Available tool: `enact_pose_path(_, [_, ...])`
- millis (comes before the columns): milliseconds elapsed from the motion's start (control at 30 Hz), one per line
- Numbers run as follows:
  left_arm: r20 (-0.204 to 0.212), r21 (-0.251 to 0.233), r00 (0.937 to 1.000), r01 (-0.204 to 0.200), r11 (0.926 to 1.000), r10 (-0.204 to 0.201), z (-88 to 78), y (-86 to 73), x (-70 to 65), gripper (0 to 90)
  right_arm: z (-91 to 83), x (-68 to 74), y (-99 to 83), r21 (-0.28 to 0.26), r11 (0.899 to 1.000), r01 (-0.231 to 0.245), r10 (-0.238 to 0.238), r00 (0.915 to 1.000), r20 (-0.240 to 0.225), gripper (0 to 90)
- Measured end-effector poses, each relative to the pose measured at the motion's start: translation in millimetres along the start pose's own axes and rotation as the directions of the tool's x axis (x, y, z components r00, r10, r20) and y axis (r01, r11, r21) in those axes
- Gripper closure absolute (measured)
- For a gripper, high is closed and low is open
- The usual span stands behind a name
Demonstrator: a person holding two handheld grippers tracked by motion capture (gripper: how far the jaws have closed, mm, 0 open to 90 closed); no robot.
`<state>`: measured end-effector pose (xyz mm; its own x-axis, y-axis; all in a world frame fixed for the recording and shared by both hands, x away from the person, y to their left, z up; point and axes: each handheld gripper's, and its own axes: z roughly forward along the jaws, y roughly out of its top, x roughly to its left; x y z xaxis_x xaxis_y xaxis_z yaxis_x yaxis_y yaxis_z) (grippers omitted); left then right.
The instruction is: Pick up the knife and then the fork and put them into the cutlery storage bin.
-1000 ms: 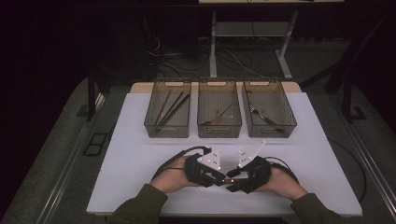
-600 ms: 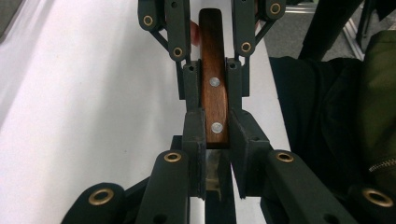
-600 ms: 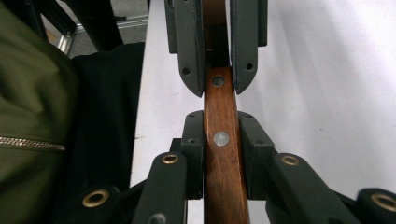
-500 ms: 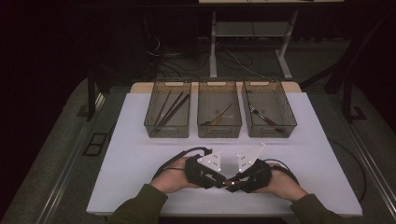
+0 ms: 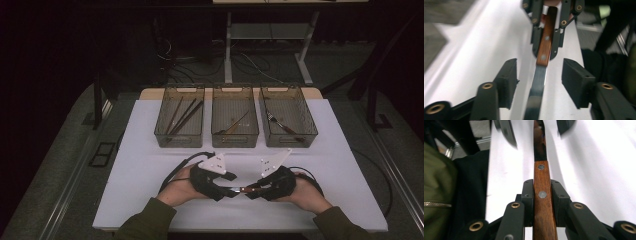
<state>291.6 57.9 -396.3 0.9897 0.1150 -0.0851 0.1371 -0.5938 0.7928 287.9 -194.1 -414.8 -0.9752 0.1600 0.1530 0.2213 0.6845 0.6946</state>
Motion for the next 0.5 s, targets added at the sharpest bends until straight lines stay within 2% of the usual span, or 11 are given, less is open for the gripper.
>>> enact_pose_path(67, [-0.029,-0.025,0.9983,0.050,0.9985,-0.050,-9.7,-7.9,2.6,41.9,-4.7,-2.7,-2.4,-0.009,1.000,-0.014,0.014,0.9997,0.018,75.0])
enact_pose_path(167, [-0.099,-0.046,0.9902,0.094,0.9945,-0.099,-23.3,-21.3,6.0,39.1,-11.7,-7.0,-6.4,-0.017,0.999,-0.032,0.032,0.9983,0.049,75.0])
enact_pose_path(200, [-0.128,-0.052,0.9855,0.106,0.9931,-0.111,-26.9,-26.0,6.4,37.4,-14.0,-8.3,-7.8,-0.021,0.999,-0.037,0.038,0.9974,0.062,75.1])
enact_pose_path(233, [-0.154,-0.057,0.9807,0.113,0.9919,-0.121,-30.4,-30.7,6.8,35.4,-16.0,-8.0,-8.7,-0.032,0.997,-0.067,0.069,0.9956,0.064,75.0])
enact_pose_path(300, [-0.197,-0.062,0.9698,0.134,0.9890,-0.144,-36.3,-39.3,7.5,32.5,-22.0,-12.8,-12.1,-0.034,0.997,-0.064,0.067,0.9934,0.093,75.0])
enact_pose_path(367, [-0.225,-0.067,0.9613,0.148,0.9867,-0.159,-41.2,-46.6,7.9,30.1,-26.7,-13.7,-13.8,-0.045,0.992,-0.116,0.121,0.9866,0.110,75.0])
enact_pose_path(500, [-0.293,-0.082,0.9372,0.173,0.9815,-0.190,-47.7,-58.7,6.8,24.0,-35.7,-20.4,-18.9,-0.057,0.987,-0.151,0.158,0.9770,0.144,75.0])
